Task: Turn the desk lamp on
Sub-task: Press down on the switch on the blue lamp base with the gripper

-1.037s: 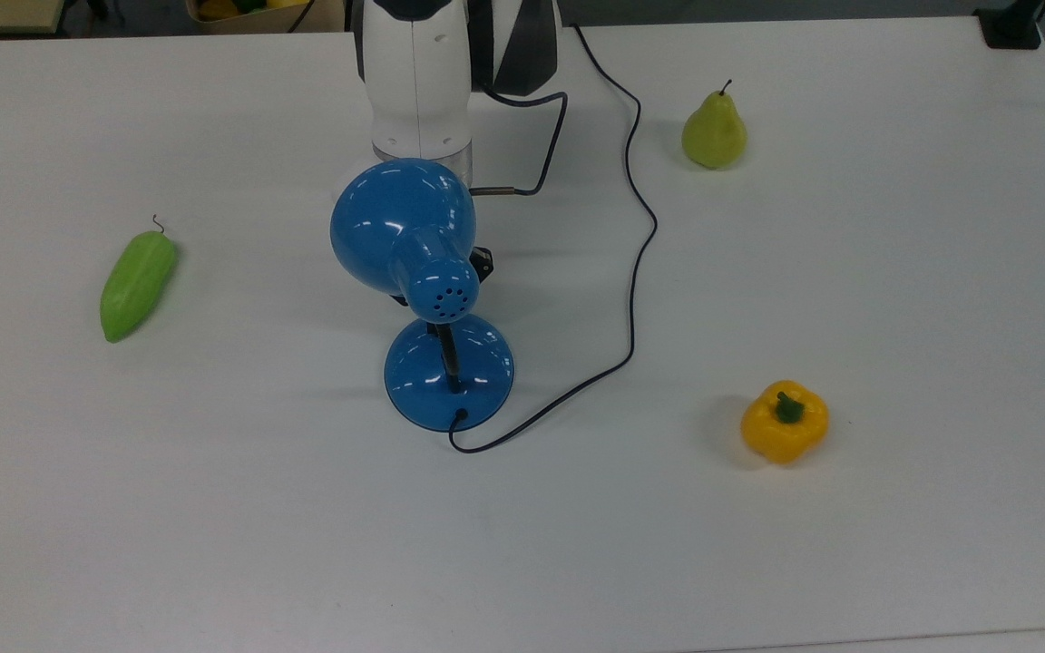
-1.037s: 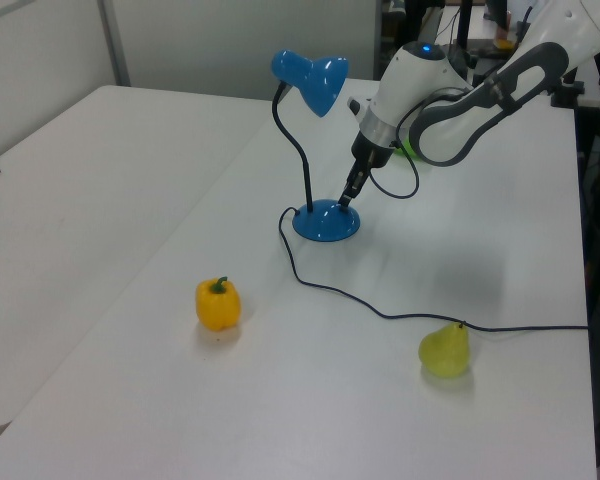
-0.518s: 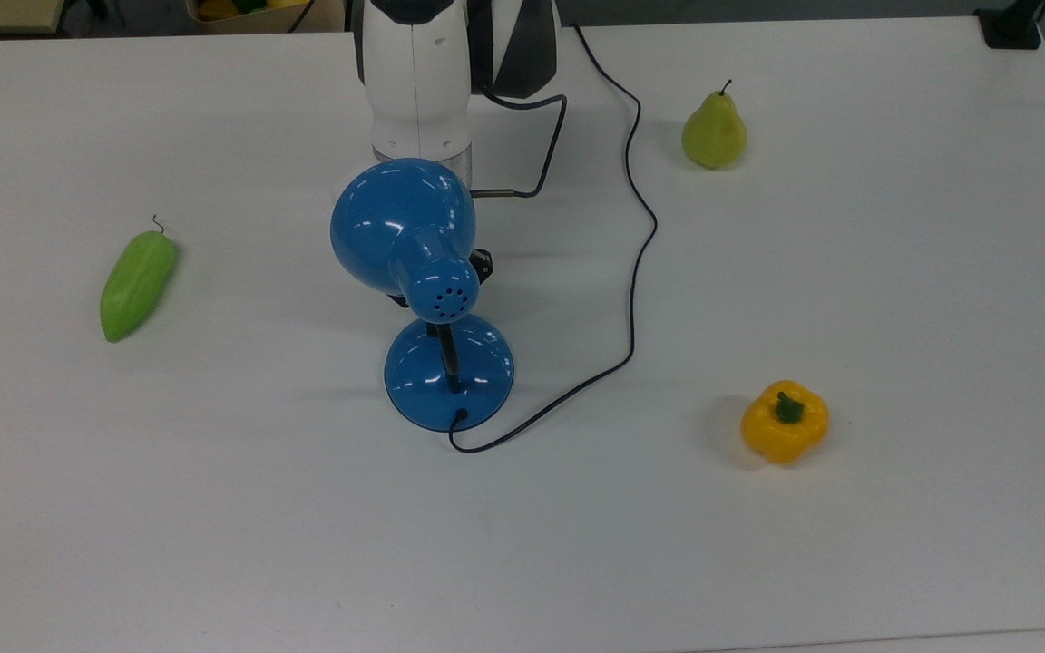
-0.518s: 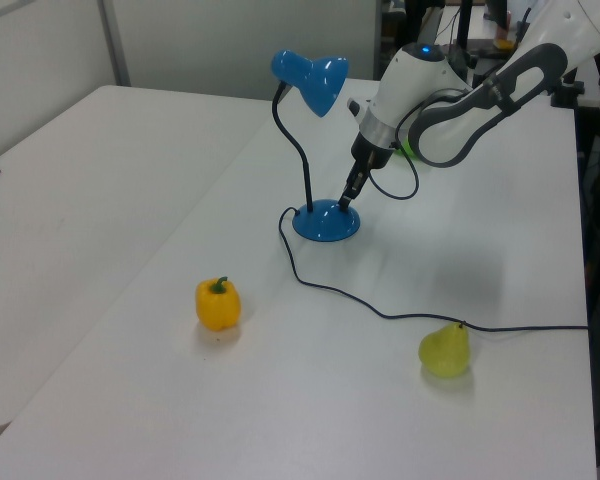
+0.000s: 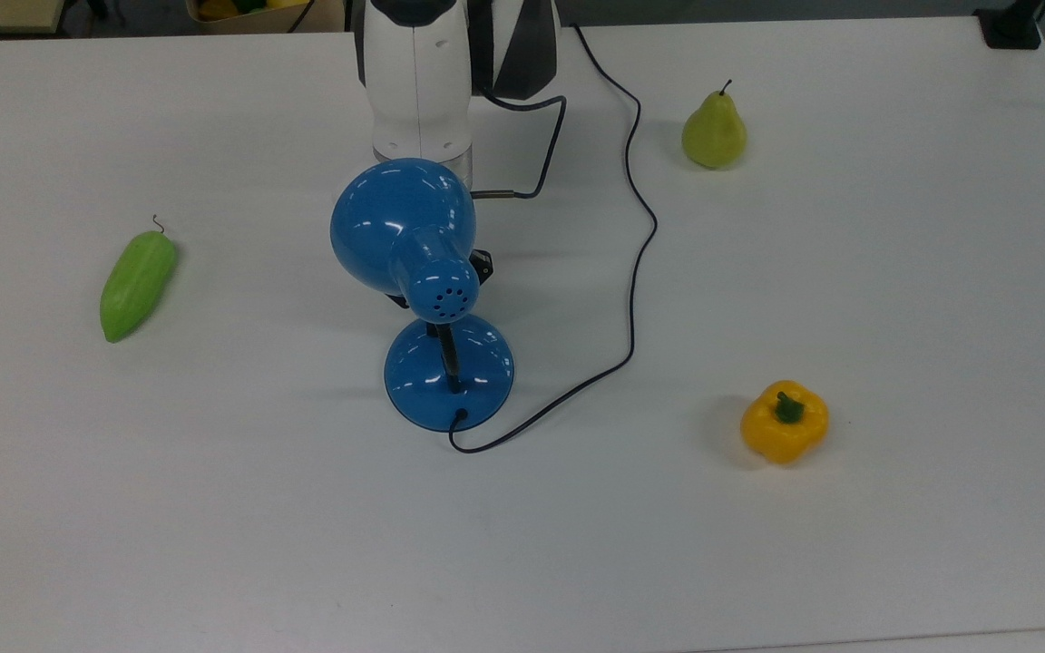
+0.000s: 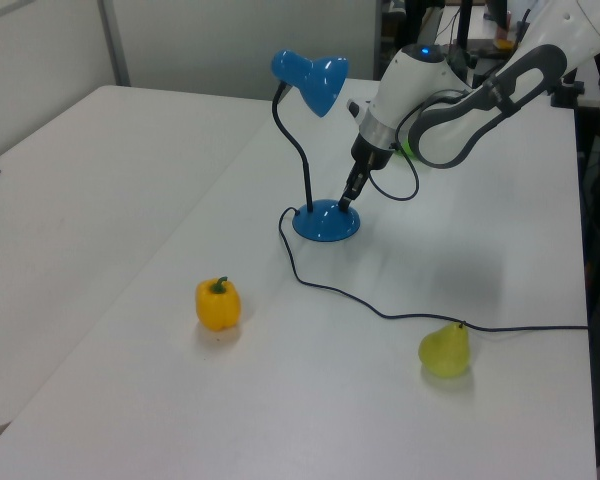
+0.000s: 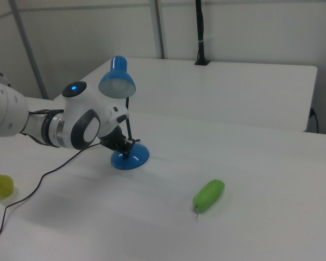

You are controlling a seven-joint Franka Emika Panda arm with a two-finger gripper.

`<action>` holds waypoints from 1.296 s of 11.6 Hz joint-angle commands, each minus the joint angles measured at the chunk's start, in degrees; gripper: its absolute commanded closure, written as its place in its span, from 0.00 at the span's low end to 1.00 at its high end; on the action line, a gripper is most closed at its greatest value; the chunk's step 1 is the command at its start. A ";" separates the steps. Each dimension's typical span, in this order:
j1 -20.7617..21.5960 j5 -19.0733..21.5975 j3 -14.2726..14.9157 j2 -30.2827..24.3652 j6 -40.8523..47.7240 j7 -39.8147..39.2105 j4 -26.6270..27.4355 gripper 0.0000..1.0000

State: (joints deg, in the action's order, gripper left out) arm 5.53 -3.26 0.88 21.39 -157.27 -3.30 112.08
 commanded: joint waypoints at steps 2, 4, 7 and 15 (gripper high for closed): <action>-0.17 -1.84 0.00 1.81 -2.51 -0.92 0.07 1.00; -0.17 -2.10 0.00 1.90 -2.52 -0.92 0.07 1.00; -0.17 -2.89 0.00 2.07 -2.52 -0.92 0.16 1.00; -0.34 -2.98 -0.08 -3.19 0.01 1.36 0.68 1.00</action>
State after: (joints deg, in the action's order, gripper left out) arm 5.51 -5.54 0.83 21.53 -158.13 -3.34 111.80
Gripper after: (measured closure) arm 0.991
